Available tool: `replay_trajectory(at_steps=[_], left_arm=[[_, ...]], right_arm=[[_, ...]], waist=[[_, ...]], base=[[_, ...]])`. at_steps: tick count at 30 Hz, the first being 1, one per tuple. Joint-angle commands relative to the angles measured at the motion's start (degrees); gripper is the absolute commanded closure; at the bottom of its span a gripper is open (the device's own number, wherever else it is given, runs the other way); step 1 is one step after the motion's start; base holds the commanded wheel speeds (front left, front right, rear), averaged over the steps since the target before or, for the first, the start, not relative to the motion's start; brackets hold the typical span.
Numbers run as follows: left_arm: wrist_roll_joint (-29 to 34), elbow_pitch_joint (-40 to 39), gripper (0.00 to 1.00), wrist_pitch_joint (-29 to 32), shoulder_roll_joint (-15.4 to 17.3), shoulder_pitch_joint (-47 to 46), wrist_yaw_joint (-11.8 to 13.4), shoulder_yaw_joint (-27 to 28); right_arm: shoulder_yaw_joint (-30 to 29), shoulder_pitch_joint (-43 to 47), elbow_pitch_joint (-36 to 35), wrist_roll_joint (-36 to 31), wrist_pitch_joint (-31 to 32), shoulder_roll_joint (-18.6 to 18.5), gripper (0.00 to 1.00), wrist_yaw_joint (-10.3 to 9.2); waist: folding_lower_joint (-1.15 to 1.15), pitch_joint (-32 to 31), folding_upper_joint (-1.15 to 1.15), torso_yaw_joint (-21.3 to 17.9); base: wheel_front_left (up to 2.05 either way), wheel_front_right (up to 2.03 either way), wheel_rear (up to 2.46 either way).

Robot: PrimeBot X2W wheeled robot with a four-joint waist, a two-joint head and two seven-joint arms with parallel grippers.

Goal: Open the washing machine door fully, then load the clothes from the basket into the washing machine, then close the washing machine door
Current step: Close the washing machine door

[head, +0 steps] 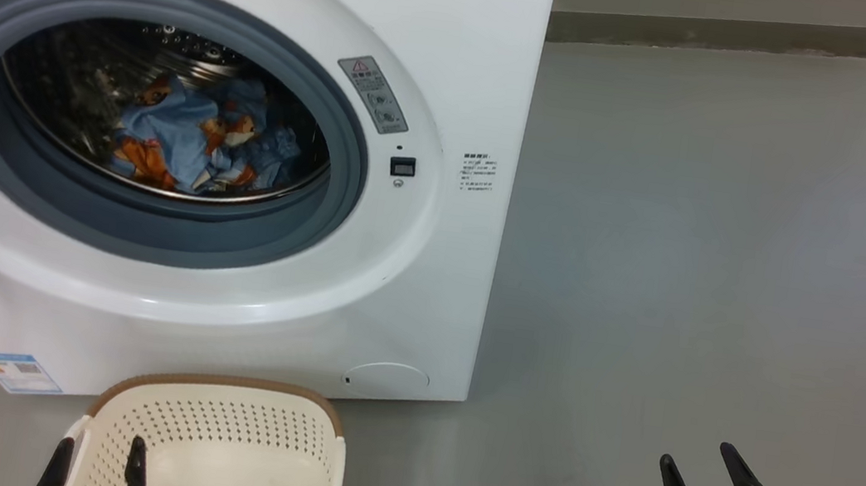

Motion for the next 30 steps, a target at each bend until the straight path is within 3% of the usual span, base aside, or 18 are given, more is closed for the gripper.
replay_trajectory(at_steps=[1,15,30], left_arm=[[0.55,-0.89,0.0,-0.53,0.25,-1.95,-0.42,2.04],[0.76,-1.26,0.0,-0.53,0.36,-2.38,-1.6,1.88],[1.92,-1.69,0.0,-0.53,0.31,-2.53,-2.33,2.32]], right_arm=[[1.07,-0.58,-1.33,-0.61,-0.28,-0.86,0.0,0.35],[0.92,-0.79,-1.34,-0.53,-0.28,-0.88,0.0,0.35],[0.77,-0.68,-1.28,-0.71,-0.28,-0.63,0.0,0.35]], waist=[[0.0,0.01,0.0,0.1],[0.0,0.36,0.0,0.68],[0.0,0.36,0.0,1.25]], base=[[-1.42,1.34,0.08],[-1.67,1.65,0.02],[-0.23,0.23,0.0]])
